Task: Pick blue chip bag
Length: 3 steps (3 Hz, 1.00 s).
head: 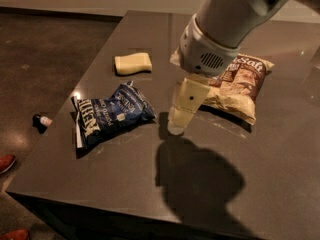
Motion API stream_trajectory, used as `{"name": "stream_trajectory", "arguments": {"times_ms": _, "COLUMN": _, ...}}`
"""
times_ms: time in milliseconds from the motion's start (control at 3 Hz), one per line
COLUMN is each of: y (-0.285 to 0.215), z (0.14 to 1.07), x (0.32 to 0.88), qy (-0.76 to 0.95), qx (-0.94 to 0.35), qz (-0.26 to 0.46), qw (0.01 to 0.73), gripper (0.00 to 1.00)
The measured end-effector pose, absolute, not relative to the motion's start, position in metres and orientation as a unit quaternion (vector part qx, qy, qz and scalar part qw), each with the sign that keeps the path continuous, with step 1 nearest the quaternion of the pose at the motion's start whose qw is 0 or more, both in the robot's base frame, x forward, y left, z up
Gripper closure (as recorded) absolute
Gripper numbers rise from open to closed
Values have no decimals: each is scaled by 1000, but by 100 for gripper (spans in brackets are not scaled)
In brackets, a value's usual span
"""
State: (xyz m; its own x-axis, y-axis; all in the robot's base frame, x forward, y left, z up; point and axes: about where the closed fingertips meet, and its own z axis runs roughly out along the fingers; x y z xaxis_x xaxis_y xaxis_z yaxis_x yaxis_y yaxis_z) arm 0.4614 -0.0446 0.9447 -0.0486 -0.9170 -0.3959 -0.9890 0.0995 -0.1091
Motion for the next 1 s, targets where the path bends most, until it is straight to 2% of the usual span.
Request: {"name": "stream_trajectory", "arguments": {"times_ms": 1000, "y": 23, "z": 915, "x": 477, "qy": 713, "qx": -670, "qz": 118, "qw": 173, "gripper": 0}}
